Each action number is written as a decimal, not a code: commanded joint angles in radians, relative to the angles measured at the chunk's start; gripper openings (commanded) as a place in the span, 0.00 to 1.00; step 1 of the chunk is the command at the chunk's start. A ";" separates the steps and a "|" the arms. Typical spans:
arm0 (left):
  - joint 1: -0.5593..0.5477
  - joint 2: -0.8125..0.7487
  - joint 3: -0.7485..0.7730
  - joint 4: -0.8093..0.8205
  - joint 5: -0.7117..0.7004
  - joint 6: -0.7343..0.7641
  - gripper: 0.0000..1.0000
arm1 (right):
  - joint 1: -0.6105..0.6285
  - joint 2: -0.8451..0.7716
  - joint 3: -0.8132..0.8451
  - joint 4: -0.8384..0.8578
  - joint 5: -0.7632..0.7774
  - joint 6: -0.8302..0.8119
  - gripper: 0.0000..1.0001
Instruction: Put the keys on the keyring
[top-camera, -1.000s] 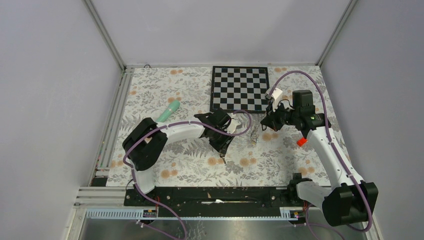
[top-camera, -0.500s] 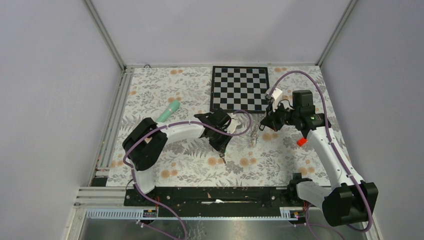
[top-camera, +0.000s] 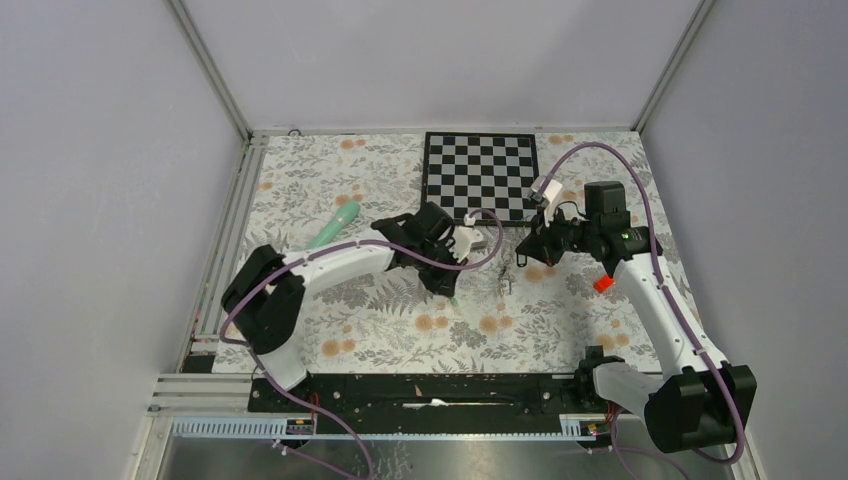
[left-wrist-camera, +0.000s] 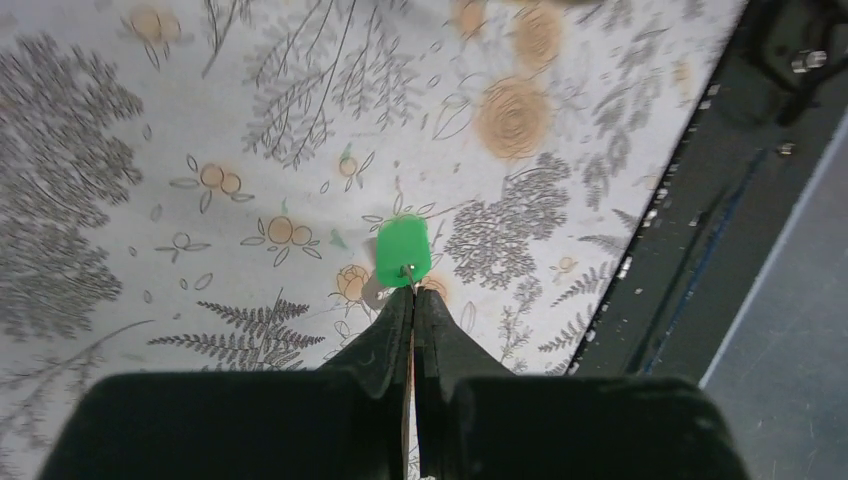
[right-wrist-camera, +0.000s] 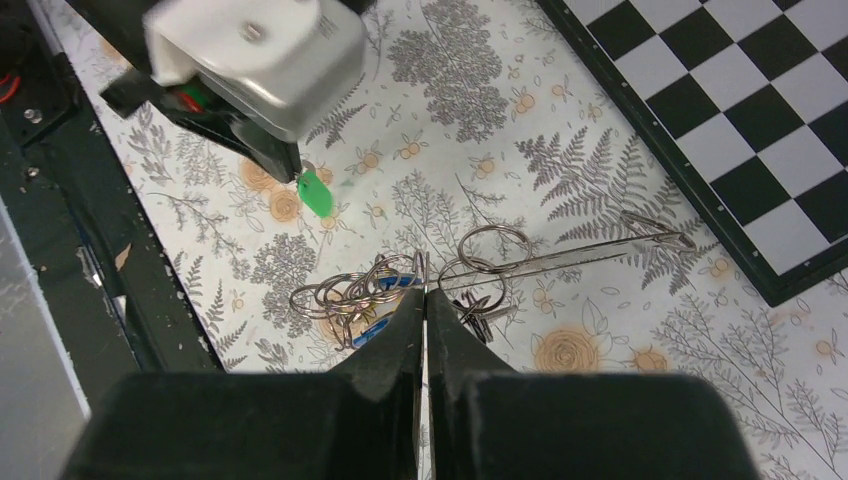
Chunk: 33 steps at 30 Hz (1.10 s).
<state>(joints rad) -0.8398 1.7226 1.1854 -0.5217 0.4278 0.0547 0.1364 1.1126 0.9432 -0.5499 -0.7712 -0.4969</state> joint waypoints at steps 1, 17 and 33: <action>0.018 -0.116 0.074 -0.007 0.125 0.138 0.00 | 0.001 -0.004 0.051 0.002 -0.103 -0.018 0.00; 0.053 -0.192 0.309 -0.184 0.275 0.364 0.00 | 0.142 0.099 0.151 -0.046 -0.207 -0.105 0.00; 0.054 -0.092 0.431 -0.162 0.460 0.116 0.00 | 0.183 0.117 0.125 0.088 -0.279 -0.038 0.00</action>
<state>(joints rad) -0.7883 1.6138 1.5871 -0.7090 0.7975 0.2546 0.3099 1.2400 1.0496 -0.5098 -1.0134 -0.5495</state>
